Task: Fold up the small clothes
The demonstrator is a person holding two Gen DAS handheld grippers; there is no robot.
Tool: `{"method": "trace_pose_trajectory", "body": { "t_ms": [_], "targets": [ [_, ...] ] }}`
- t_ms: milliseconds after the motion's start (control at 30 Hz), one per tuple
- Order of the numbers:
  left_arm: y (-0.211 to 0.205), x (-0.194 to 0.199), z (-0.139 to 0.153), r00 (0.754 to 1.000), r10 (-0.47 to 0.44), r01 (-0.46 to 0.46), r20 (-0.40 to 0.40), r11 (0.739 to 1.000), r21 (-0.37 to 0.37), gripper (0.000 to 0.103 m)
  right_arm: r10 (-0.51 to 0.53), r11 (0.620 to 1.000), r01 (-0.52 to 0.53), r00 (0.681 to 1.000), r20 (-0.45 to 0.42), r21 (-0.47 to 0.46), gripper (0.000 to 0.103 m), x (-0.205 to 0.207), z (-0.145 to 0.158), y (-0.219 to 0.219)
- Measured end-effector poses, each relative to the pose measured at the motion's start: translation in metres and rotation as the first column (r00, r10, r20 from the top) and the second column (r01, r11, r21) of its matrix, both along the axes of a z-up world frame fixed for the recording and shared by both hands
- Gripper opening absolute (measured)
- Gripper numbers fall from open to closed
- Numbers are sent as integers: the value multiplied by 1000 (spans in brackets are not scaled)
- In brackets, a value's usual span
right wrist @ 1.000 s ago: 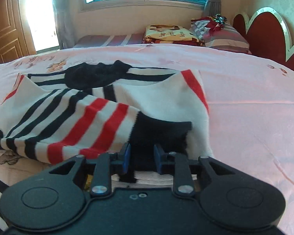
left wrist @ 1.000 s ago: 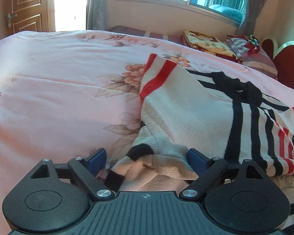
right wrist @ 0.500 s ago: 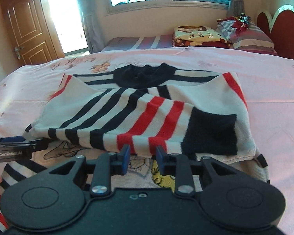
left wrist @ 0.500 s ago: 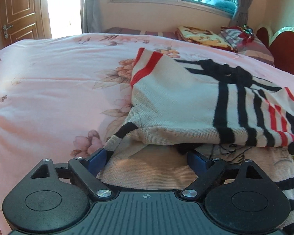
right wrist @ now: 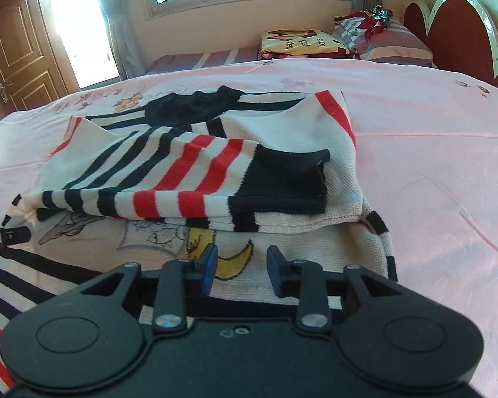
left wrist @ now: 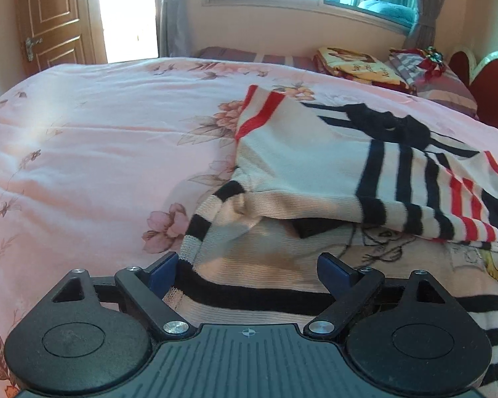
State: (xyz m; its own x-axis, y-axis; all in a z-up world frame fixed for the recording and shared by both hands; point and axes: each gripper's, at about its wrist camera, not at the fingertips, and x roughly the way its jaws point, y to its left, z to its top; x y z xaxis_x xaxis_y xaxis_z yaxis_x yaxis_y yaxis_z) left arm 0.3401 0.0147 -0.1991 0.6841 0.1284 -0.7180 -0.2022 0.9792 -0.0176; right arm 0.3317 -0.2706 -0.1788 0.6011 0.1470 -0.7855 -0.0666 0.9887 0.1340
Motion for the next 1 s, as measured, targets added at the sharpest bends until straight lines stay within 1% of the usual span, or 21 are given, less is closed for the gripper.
{"method": "trace_pose_trajectory", "body": {
  "t_ms": [67, 133, 200, 333, 400, 433, 467, 500, 567, 633, 667, 700, 733, 833, 867, 900, 1000],
  "targets": [
    [-14, -2, 7, 999, -34, 34, 12, 999, -11, 90, 17, 1000, -17, 1000, 3, 22, 36, -2, 4, 8],
    [-25, -3, 11, 998, -53, 53, 16, 998, -19, 90, 45, 998, -45, 999, 9, 39, 37, -3, 7, 20],
    [-34, -2, 11, 998, -67, 68, 17, 998, -15, 90, 86, 996, -86, 996, 15, 36, 38, -3, 8, 36],
    [-45, -1, 4, 996, -87, 87, -5, 996, 22, 90, 129, 991, -129, 992, 3, 19, 37, -3, 4, 58],
    [-46, -1, -5, 995, -94, 96, -26, 994, 60, 90, 132, 991, -132, 991, -14, 5, 37, -1, -1, 63],
    [-42, -1, -10, 995, -92, 94, -30, 993, 76, 90, 135, 991, -135, 991, -22, -5, 37, -1, -5, 64],
    [-37, -4, -13, 996, -90, 90, -11, 992, 91, 90, 138, 990, -139, 990, -32, -20, 37, -1, -9, 64],
    [-31, -6, -15, 997, -82, 81, -4, 991, 109, 90, 143, 989, -145, 989, -33, -33, 37, -2, -11, 63],
    [-10, -12, -14, 999, -38, 38, -1, 993, 108, 90, 148, 987, -150, 989, -25, -61, 37, -7, -11, 57],
    [16, -20, -16, 1000, 21, -20, -8, 996, 92, 90, 135, 988, -137, 991, -24, -68, 38, -11, -9, 45],
    [28, -24, -18, 999, 43, -42, -8, 996, 78, 92, 125, 990, -126, 992, -27, -60, 38, -14, -8, 38],
    [40, -29, -19, 997, 72, -71, -13, 995, 70, 96, 112, 992, -114, 993, -30, -62, 38, -17, -8, 31],
    [49, -33, -20, 994, 109, -107, -16, 992, 69, 96, 104, 992, -106, 994, -29, -69, 38, -19, -9, 24],
    [64, -45, -17, 986, 165, -164, -27, 986, 38, 96, 84, 992, -85, 996, -21, -91, 38, -28, -10, 9],
    [63, -49, -14, 985, 170, -169, -19, 985, 40, 96, 75, 993, -76, 997, -20, -92, 38, -29, -9, 6],
    [59, -52, -10, 988, 154, -154, -1, 987, 37, 96, 61, 994, -62, 998, -22, -90, 38, -30, -7, 2],
    [33, -55, 9, 996, 72, -74, 50, 997, 30, 96, 49, 998, -49, 999, -1, -40, 39, -31, 4, 2]
  ]
}}
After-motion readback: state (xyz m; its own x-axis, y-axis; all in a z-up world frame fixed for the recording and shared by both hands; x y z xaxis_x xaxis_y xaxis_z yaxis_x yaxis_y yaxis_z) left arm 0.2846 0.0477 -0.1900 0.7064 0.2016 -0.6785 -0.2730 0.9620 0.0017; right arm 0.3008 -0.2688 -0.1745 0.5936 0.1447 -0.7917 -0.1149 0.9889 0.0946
